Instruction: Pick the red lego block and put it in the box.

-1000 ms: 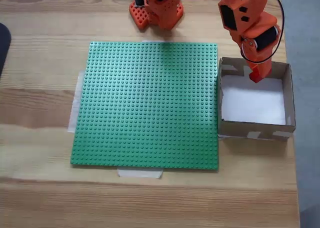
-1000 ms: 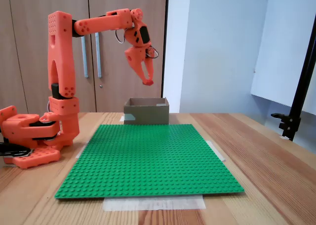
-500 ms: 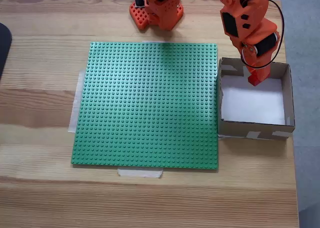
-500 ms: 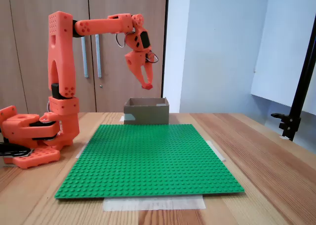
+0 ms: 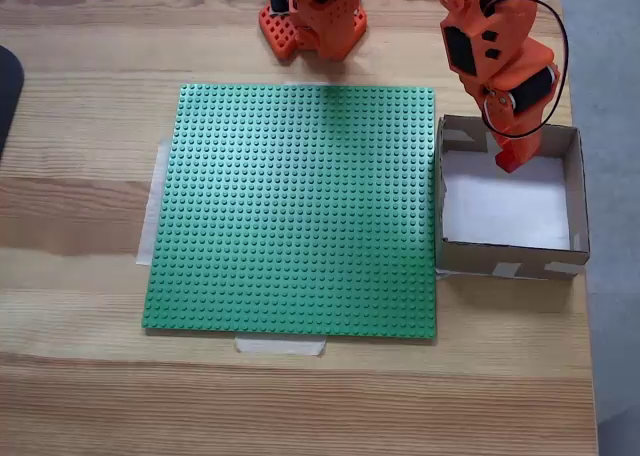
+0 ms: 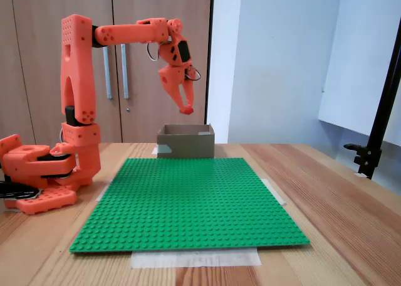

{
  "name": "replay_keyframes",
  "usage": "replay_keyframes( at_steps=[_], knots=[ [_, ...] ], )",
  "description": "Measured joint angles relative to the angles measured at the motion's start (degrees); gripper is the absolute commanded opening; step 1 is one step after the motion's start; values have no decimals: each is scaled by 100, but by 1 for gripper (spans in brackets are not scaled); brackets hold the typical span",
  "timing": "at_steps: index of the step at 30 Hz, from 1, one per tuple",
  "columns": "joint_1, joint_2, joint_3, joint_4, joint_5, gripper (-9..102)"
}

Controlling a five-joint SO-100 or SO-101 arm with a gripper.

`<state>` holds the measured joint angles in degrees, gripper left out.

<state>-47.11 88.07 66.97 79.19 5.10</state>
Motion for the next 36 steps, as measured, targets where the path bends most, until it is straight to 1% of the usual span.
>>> replay_keyframes(
  at_steps=[15,28,36],
  knots=[
    [0,0,202,0,0,6],
    [-26,0,650,-536,-35,7],
    [-70,0,817,-738,-97,11]
  ],
)
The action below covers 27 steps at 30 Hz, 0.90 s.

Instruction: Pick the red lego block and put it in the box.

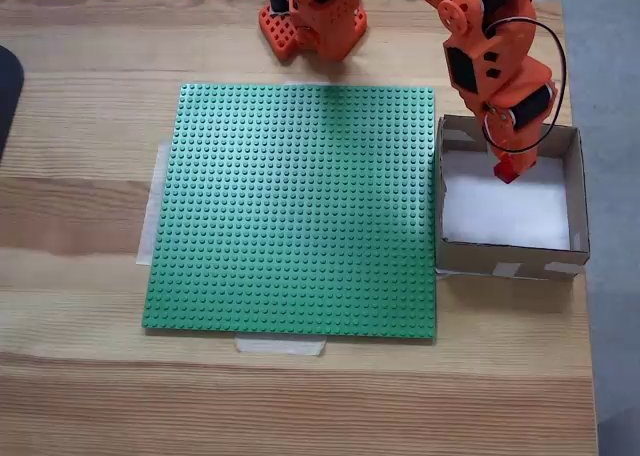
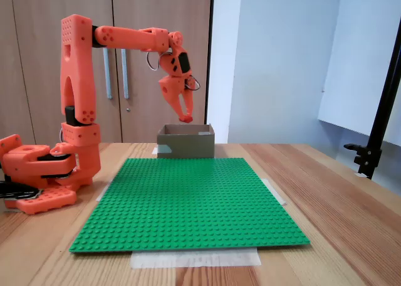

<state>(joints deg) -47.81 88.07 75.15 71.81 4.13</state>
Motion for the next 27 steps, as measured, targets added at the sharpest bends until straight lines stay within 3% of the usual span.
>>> replay_keyframes(
  at_steps=[6,11,15,24,27],
  knots=[
    [-35,0,0,-35,0,12],
    [9,0,132,-70,-18,21],
    [62,26,149,-70,-9,22],
    [589,1441,905,-387,-158,1],
    [1063,2312,1626,-650,-290,-1]
  ],
)
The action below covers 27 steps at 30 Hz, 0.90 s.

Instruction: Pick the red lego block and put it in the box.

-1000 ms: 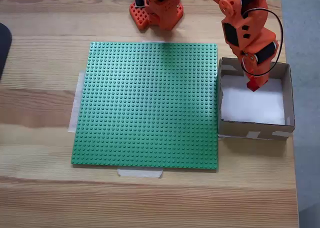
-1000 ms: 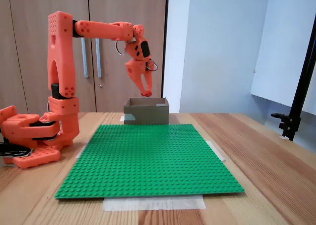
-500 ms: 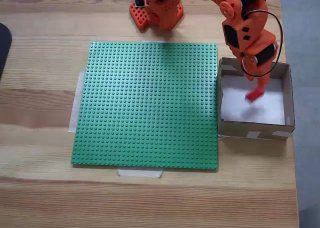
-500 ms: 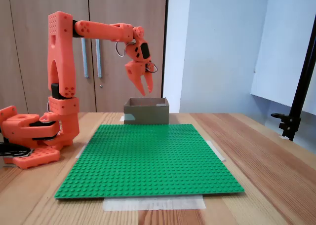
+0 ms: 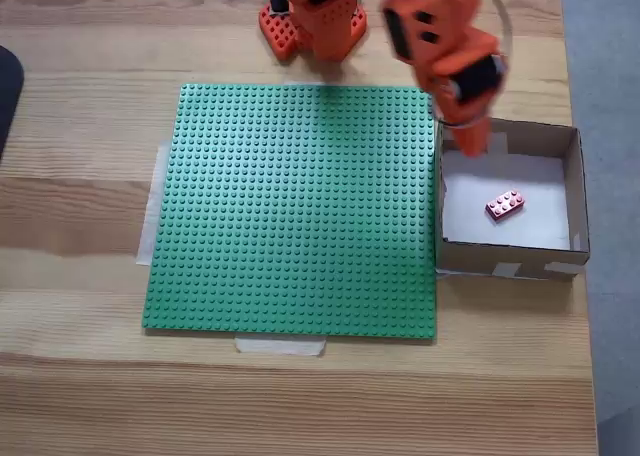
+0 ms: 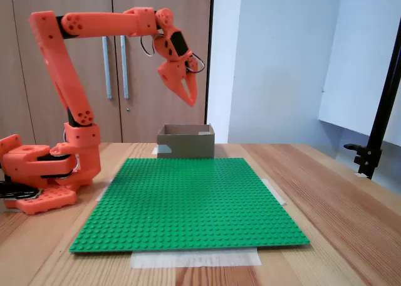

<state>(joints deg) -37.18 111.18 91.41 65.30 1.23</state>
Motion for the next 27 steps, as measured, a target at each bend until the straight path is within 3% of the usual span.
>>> replay_keyframes(
  at_steps=[14,27],
  knots=[
    [1635,3357,2663,-1090,-404,-1],
    [2962,4438,4219,-1529,-290,-1]
  ],
)
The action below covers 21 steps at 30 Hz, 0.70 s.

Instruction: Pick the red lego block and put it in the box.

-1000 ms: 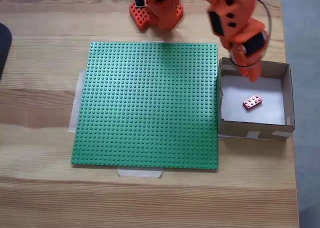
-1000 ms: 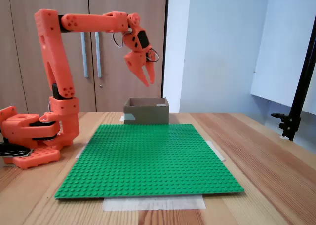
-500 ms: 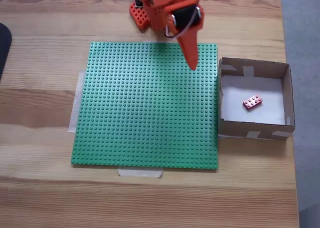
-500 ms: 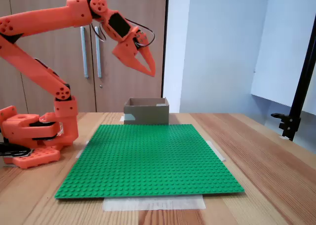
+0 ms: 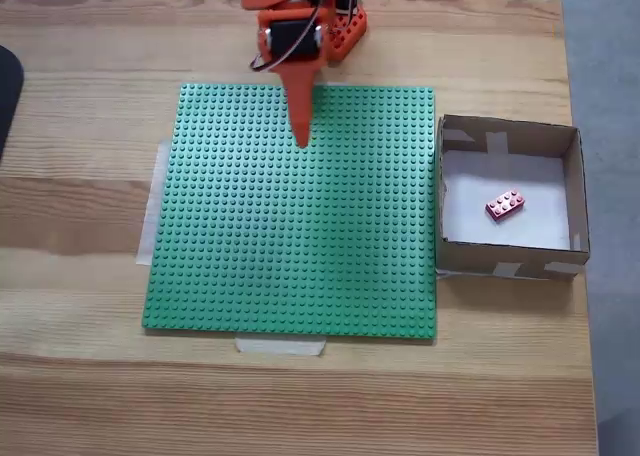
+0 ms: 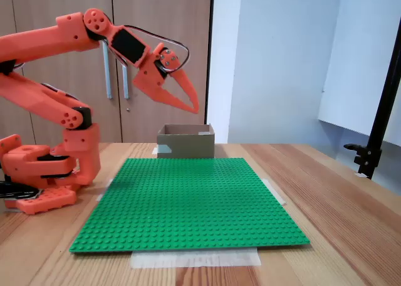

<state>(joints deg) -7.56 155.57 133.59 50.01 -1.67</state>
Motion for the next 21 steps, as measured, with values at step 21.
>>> replay_keyframes(
  at_steps=[21],
  knots=[
    [448,1688,2988,-940,-62,-1]
  ],
)
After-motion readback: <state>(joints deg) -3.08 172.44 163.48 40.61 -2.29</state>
